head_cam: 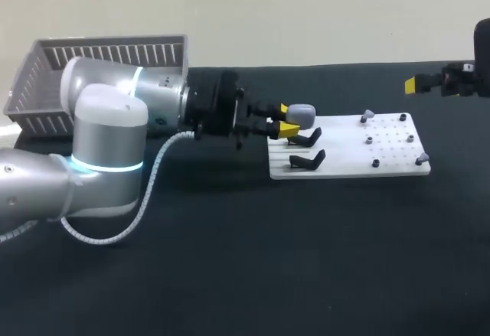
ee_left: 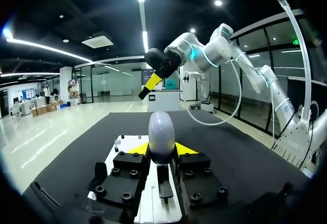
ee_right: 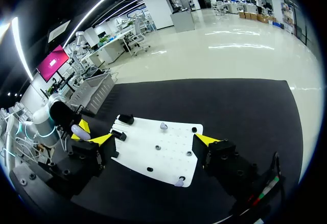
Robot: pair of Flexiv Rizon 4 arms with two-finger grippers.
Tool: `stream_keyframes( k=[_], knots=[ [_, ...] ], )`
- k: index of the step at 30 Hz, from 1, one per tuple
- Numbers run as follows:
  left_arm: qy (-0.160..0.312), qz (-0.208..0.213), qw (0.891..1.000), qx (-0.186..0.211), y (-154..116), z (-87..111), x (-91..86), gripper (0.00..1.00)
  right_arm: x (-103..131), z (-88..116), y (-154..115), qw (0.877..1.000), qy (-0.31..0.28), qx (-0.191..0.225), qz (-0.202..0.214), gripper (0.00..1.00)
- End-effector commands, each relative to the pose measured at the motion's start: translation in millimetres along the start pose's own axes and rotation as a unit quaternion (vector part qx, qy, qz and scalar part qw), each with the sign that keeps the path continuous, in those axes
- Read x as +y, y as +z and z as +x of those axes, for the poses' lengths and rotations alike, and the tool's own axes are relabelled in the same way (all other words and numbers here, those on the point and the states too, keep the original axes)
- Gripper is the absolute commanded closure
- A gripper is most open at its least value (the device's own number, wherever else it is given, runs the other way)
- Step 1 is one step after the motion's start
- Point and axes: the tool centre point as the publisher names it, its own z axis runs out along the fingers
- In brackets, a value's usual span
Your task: Pick up each earbud case from the left stands, insert the matching earbuds, close the lid, and place the case in the box.
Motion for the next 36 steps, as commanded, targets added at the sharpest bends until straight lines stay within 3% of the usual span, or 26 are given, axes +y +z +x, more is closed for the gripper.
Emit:
stream_keyframes(
  k=[1,17,29,33,36],
  knots=[
    [0.005,-0.008,1.000,-0.002,2.0,-0.3,-1.8,1.00,0.3,0.2,-0.5,1.000,0.000,0.000,0.001,0.00],
    [0.017,0.026,1.000,-0.005,7.7,0.0,1.6,1.00,0.3,0.2,-0.5,1.000,0.000,0.000,0.001,0.00],
    [0.017,0.026,1.000,-0.005,7.7,0.0,1.6,1.00,0.3,0.2,-0.5,1.000,0.000,0.000,0.001,0.00],
    [0.017,0.026,1.000,-0.005,7.7,0.0,1.6,1.00,24.4,5.8,-14.6,1.000,-0.014,-0.015,-0.008,0.00],
    [0.017,0.026,1.000,-0.005,7.7,0.0,1.6,1.00,46.2,14.9,-22.0,1.000,-0.016,-0.006,0.012,0.00]
  ],
)
